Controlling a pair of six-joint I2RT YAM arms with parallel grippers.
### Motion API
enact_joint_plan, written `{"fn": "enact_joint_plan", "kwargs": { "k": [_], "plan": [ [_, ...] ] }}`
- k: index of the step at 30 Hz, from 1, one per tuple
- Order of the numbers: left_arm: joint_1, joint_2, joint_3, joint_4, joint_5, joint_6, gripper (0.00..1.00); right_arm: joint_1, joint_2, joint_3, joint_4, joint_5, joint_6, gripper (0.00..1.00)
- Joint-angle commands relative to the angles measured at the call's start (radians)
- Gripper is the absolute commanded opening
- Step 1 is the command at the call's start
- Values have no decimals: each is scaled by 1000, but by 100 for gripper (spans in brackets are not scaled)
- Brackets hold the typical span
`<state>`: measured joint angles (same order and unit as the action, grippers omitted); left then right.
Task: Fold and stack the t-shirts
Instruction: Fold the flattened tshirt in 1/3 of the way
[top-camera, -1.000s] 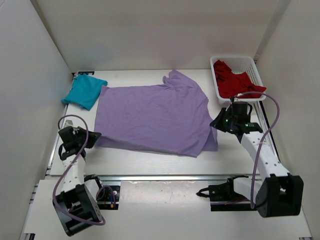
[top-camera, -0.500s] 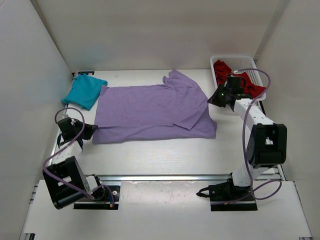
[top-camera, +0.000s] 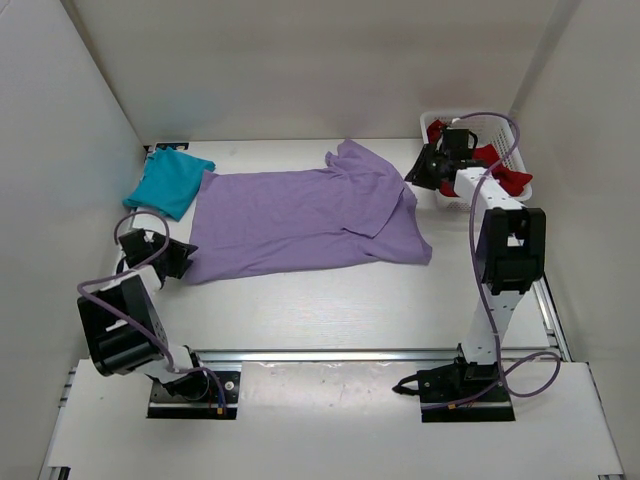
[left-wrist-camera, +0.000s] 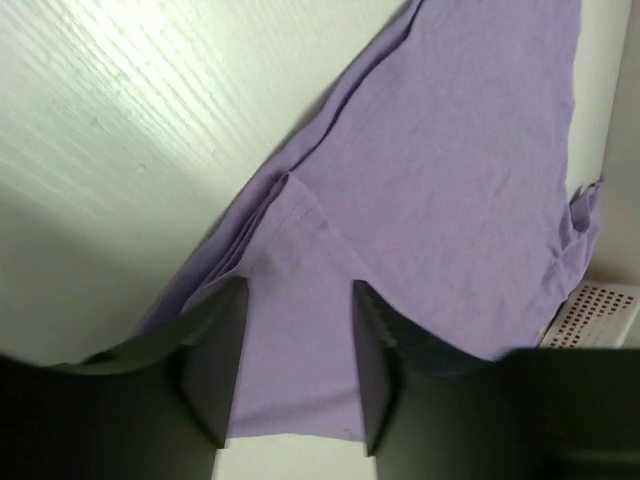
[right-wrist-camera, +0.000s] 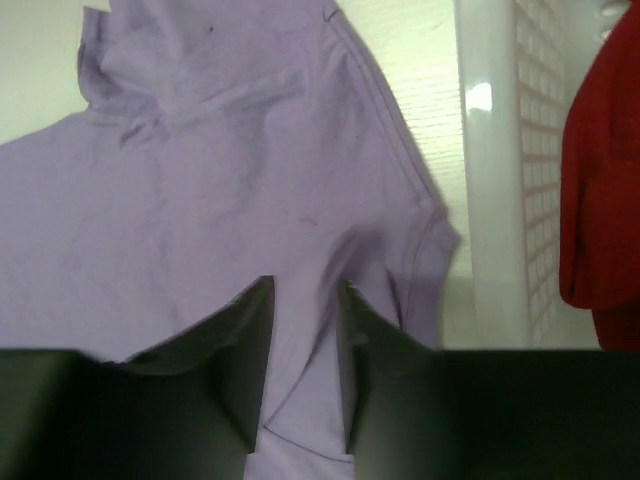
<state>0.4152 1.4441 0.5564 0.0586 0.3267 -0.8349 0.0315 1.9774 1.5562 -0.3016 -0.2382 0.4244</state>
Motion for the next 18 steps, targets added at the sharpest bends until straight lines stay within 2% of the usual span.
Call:
{"fn": "enact_joint_plan", "kwargs": {
  "k": [1, 2, 4, 6, 7, 8, 9, 11, 15, 16, 18],
  "plan": [
    [26, -75, 24, 21, 3, 20, 59, -4, -60, 28, 61, -38, -12, 32],
    [30, -114, 23, 14, -1, 23, 61, 1, -77, -4, 76, -35, -3, 37],
    [25, -181, 14, -25, -12, 55, 61, 1, -139, -54, 99, -32, 2, 40],
    [11, -252, -27, -58, -38, 97, 60, 14, -268, -205, 117, -13, 23, 36],
    [7, -319, -77, -59, -35, 95, 58, 19, -306, -264, 172, -6, 40, 21],
    [16, -376, -107, -59, -23, 91, 56, 30, -392, -397, 252, -1, 68, 6],
    [31, -404, -171, -57, -12, 86, 54, 44, -476, -539, 295, 20, 106, 0],
    [43, -497, -255, -59, -5, 88, 53, 63, -592, -711, 387, 55, 131, 0],
    [8, -539, -340, -88, -8, 91, 57, 47, -736, -953, 383, 85, 146, 0],
    [-9, -527, -346, -83, -12, 89, 58, 29, -767, -996, 386, 91, 143, 2],
    [-6, -472, -352, -45, 1, 88, 61, -7, -795, -1051, 375, 100, 137, 15]
  ]
}}
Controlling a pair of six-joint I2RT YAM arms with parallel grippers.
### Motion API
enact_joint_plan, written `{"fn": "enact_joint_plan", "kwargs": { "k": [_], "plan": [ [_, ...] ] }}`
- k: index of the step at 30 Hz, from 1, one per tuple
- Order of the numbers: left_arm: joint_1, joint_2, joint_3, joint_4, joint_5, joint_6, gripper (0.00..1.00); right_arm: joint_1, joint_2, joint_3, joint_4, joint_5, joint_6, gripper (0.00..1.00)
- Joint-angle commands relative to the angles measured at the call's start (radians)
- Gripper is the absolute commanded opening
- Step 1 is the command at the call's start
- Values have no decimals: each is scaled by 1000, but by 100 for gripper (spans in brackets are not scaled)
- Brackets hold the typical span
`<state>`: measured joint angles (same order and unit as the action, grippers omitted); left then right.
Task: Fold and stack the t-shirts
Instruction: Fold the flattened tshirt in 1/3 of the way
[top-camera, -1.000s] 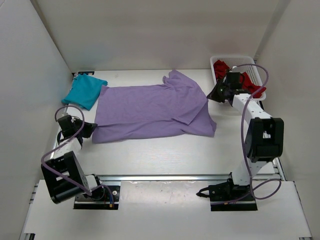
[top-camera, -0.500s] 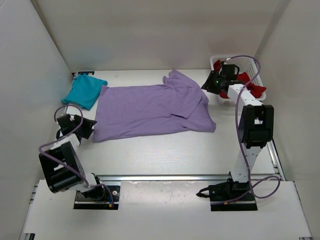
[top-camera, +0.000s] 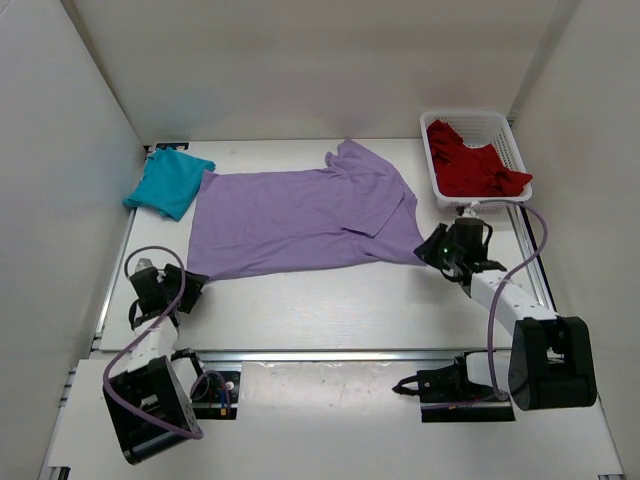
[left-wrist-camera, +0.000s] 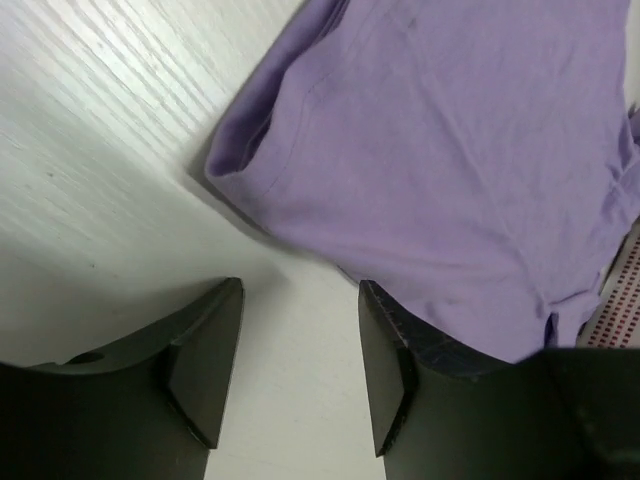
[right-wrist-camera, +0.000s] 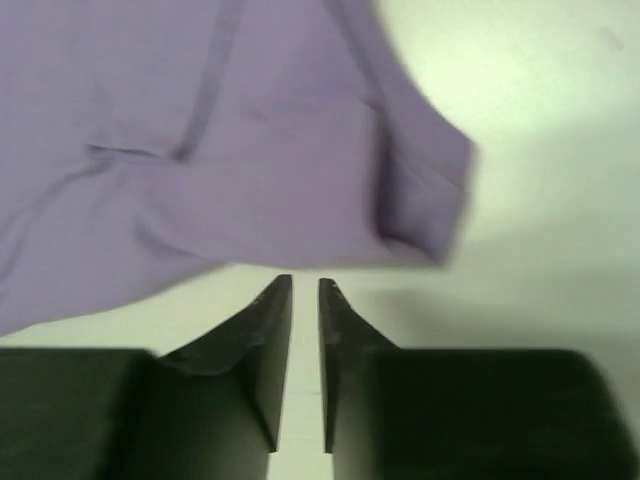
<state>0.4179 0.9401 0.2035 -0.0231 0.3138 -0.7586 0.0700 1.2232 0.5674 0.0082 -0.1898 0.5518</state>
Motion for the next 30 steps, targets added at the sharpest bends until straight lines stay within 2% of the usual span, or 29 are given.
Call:
{"fn": "enact_joint_plan", "kwargs": {
  "k": [1, 3, 6, 10, 11, 12, 14, 16, 19, 21, 25, 27, 28, 30],
  "plan": [
    [-5, 46, 1, 52, 25, 12, 61, -64, -69, -92, 67, 53, -4, 19],
    [2, 107, -4, 80, 24, 8, 63, -68, -90, -127, 84, 56, -9, 31],
    [-7, 186, 13, 116, 39, -4, 60, -68, -47, -137, 104, 35, -19, 40],
    [-22, 268, 43, 173, 36, -31, 52, -116, 78, -101, 137, -16, -20, 40],
    [-27, 281, 46, 179, 45, -36, 46, -125, 85, -100, 148, -19, -10, 38],
    [-18, 298, 50, 192, 54, -41, 44, -131, 84, -97, 153, -33, -3, 33],
    [-31, 308, 54, 198, 48, -42, 40, -116, 65, -89, 136, 1, -18, 31],
    [-33, 310, 54, 206, 31, -41, 39, -98, 32, -74, 115, 26, -32, 32],
    [-34, 315, 63, 222, 13, -53, 26, -78, -2, -64, 111, 78, -41, 38],
    [-34, 338, 74, 226, 14, -51, 19, -78, 15, -38, 118, 70, -50, 42],
    [-36, 371, 105, 226, 10, -56, 5, -91, 146, 41, 116, -22, -56, 42],
    [-39, 367, 112, 223, -5, -61, 1, -82, 179, 68, 128, -42, -52, 36],
    [-31, 361, 112, 219, -15, -62, 0, -78, 186, 71, 136, -45, -56, 30],
    [-39, 352, 114, 232, -12, -67, 0, -82, 225, 94, 125, -65, -52, 26]
  ]
}}
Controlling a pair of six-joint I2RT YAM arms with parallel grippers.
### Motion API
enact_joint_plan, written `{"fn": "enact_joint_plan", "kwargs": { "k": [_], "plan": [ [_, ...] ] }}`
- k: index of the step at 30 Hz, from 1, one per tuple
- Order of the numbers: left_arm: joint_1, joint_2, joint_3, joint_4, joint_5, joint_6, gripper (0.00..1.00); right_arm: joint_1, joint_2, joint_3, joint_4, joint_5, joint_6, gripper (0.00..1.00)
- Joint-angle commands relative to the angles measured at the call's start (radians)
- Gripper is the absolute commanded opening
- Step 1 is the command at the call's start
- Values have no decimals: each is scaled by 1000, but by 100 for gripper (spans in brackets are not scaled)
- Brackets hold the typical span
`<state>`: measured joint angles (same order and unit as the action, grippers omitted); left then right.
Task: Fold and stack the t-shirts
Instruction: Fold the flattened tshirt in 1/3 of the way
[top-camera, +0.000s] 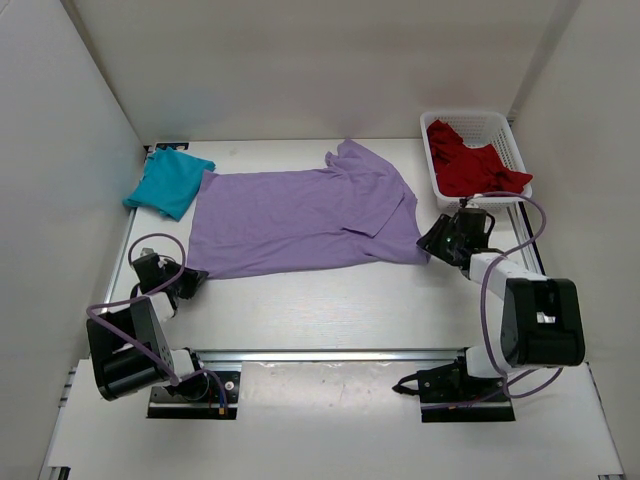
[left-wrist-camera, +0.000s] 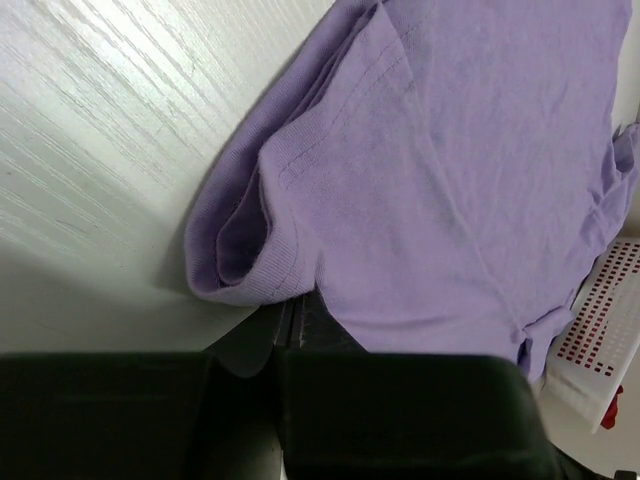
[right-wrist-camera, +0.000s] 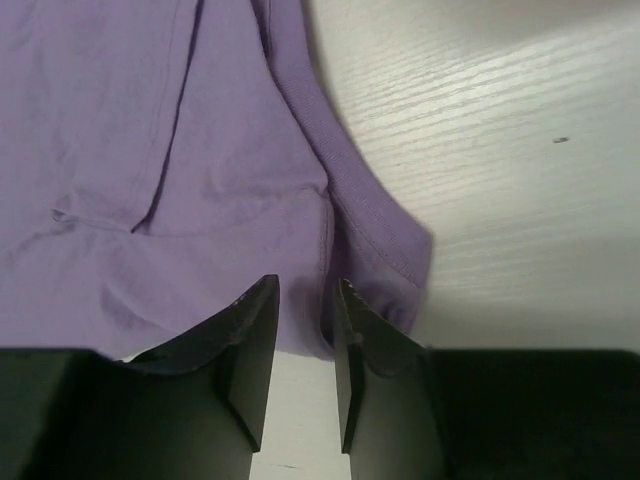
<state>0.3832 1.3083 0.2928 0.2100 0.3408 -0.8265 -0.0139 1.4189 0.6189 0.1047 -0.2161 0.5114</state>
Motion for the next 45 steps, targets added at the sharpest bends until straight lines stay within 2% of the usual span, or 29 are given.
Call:
{"fn": "enact_joint_plan", "kwargs": {
  "k": [1, 5, 7, 11, 12, 16, 19, 24, 26, 30, 38, 43, 45],
  "plan": [
    [-7, -15, 22, -1, -42, 0, 0, 0, 31, 57, 26, -46, -11, 26],
    [0, -15, 31, 2, -36, 1, 0, -6, 64, 90, -2, -57, -16, 31],
    [-6, -21, 29, 5, -33, -2, 0, -9, 68, 81, 4, -68, -16, 37],
    [-10, -1, 31, 14, -31, -3, 0, -27, 81, 93, 7, -107, -2, 23],
    [-3, -1, 26, 20, -29, -3, 0, -34, 92, 100, 0, -111, 4, 24],
    [-9, -1, 31, 22, -28, -16, 0, -18, 88, 101, -46, -65, -11, 41],
    [-24, -7, 35, 31, -19, -22, 0, -12, 68, 71, -36, -54, -11, 43],
    [-52, -33, 29, 29, -45, -16, 0, -28, 83, 61, 1, -118, -1, 8],
    [-52, -37, 20, 29, -37, -17, 0, -15, 69, 71, 4, -100, 3, 0],
    [-50, -43, 29, 8, -39, -10, 0, -11, 69, 120, 16, -46, 4, 0],
    [-40, -35, 36, 12, -42, -2, 0, -24, 265, 332, -43, -84, -65, 1],
    [-40, -34, 34, 9, -42, 0, 0, -21, 331, 335, -11, -83, -68, 16],
    [-30, -31, 35, 6, -40, 6, 0, -21, 310, 329, 6, -80, -74, 20]
  ]
}}
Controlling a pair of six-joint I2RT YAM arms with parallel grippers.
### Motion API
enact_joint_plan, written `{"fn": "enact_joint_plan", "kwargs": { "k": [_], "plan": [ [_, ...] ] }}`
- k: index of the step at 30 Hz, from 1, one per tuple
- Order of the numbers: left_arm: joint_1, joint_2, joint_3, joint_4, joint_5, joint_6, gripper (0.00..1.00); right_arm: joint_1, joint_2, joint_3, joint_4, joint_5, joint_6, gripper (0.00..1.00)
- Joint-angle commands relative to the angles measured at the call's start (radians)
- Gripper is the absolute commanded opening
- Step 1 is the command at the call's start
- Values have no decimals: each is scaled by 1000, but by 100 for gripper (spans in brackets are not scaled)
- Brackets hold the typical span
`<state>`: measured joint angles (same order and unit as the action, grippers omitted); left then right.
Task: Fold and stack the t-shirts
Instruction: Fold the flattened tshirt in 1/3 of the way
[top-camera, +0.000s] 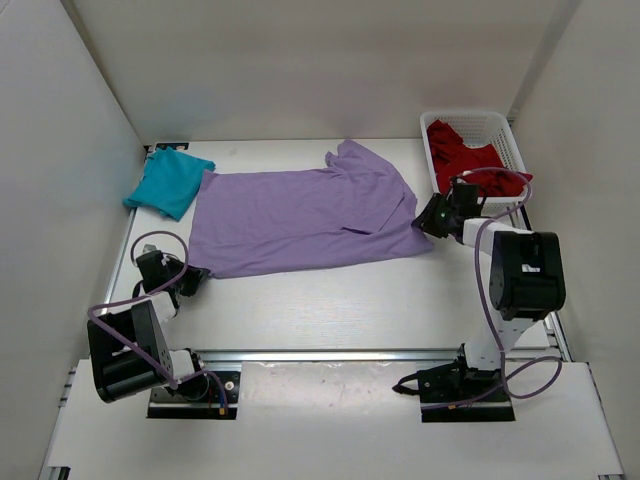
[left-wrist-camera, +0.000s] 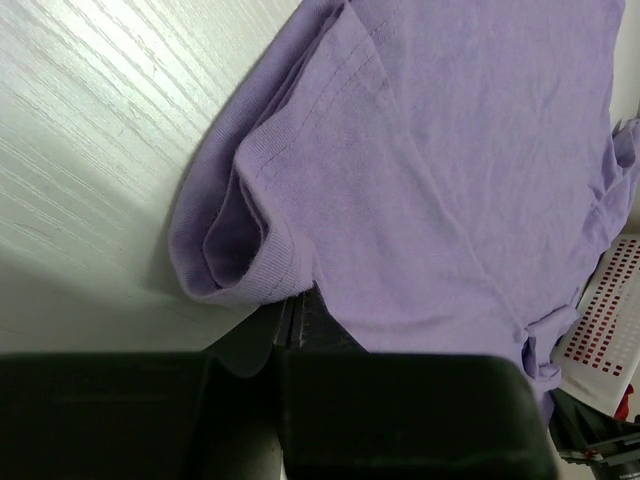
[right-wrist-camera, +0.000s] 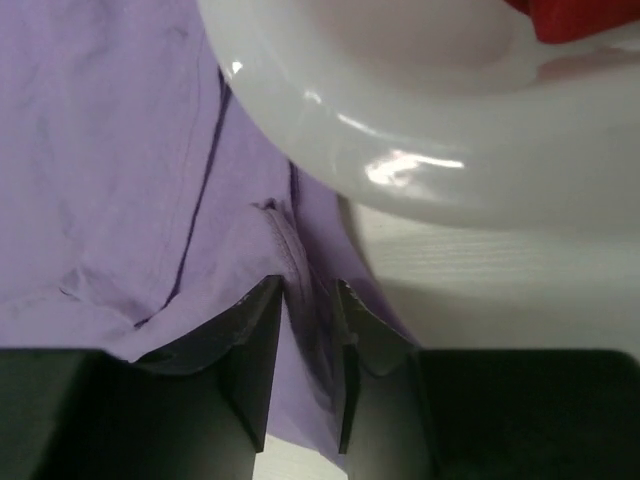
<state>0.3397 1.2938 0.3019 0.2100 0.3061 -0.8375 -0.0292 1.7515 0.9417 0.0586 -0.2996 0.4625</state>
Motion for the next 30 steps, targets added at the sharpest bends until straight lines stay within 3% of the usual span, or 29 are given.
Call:
{"fn": "enact_joint_plan", "kwargs": {
  "k": [1, 5, 12, 18, 26, 29, 30],
  "plan": [
    [4, -21, 25, 3, -7, 15, 0, -5, -46, 0, 55, 23, -24, 26],
    [1, -27, 26, 0, -4, 12, 0, 28, -173, -53, 1, 175, -41, 44],
    [-16, -31, 28, 6, -7, 9, 0, 31, -457, -346, 108, 258, 65, 43],
    [-33, -39, 29, 6, -4, 8, 0, -12, -382, -382, 130, 156, 64, 41],
    [-65, -42, 16, 20, -4, -12, 0, -66, -241, -268, 130, 90, 65, 44],
    [-96, -25, 8, 40, -12, -29, 0, -78, -192, -261, 141, 62, 76, 35],
    [-109, -22, 9, 40, -12, -41, 0, -80, -179, -268, 150, 45, 79, 26]
  ]
}}
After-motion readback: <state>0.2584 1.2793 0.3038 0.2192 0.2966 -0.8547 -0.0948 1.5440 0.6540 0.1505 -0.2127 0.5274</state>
